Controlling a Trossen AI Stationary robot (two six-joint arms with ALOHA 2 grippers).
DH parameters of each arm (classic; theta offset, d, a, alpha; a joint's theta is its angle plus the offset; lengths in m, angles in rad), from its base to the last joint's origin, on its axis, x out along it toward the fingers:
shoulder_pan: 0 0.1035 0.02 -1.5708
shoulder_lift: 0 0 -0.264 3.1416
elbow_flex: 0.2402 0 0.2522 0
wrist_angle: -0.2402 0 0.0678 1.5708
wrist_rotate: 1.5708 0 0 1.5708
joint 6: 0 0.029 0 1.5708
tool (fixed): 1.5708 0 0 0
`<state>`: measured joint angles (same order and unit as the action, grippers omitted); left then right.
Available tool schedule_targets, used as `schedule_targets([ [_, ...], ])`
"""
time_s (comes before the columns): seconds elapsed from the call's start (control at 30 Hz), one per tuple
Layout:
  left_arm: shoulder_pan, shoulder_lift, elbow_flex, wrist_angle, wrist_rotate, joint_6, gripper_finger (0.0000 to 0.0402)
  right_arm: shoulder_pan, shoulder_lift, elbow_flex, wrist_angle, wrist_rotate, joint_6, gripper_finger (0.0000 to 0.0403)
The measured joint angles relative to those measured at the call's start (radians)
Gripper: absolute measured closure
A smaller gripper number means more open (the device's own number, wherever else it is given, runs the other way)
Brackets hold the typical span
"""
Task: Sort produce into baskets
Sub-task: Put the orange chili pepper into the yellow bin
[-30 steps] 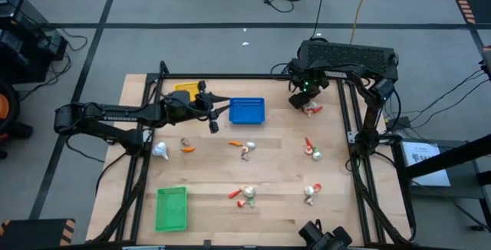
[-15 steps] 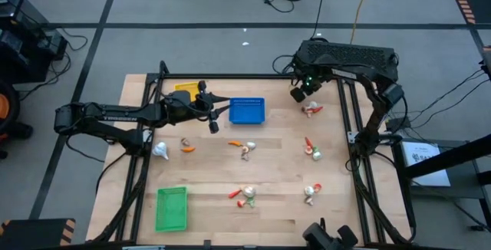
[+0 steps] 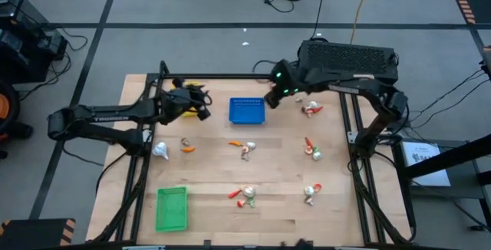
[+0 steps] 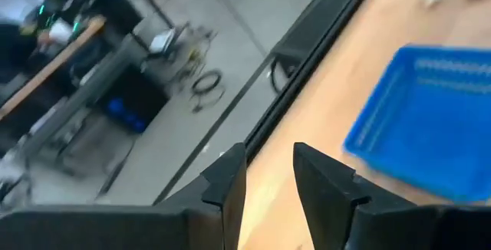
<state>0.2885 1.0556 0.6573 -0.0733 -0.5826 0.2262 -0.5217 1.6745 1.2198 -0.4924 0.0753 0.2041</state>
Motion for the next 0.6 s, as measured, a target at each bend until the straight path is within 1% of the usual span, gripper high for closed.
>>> schedule_targets([
  [0.2,0.119,-0.092,-0.105,0.060,0.002,-0.055,0.0283,0.128,0.097,0.000,0.454,0.004,0.039,0.0376],
  [0.3,0.175,-0.140,-0.138,0.073,0.006,-0.114,0.0283,0.170,0.164,0.039,0.587,-0.002,0.038,0.0376],
  [0.4,0.225,-0.181,-0.153,0.075,0.006,-0.197,0.0283,0.191,0.267,0.144,0.630,-0.002,0.040,0.0376],
  [0.5,0.261,-0.207,-0.159,0.065,0.000,-0.244,0.0283,0.209,0.405,0.304,0.627,-0.010,0.038,0.0376],
  [0.53,0.269,-0.212,-0.159,0.054,-0.014,-0.251,0.0283,0.217,0.453,0.362,0.624,-0.027,0.029,0.0376],
  [0.6,0.281,-0.222,-0.159,0.014,-0.075,-0.274,0.0283,0.234,0.544,0.477,0.619,-0.058,0.016,0.0376],
])
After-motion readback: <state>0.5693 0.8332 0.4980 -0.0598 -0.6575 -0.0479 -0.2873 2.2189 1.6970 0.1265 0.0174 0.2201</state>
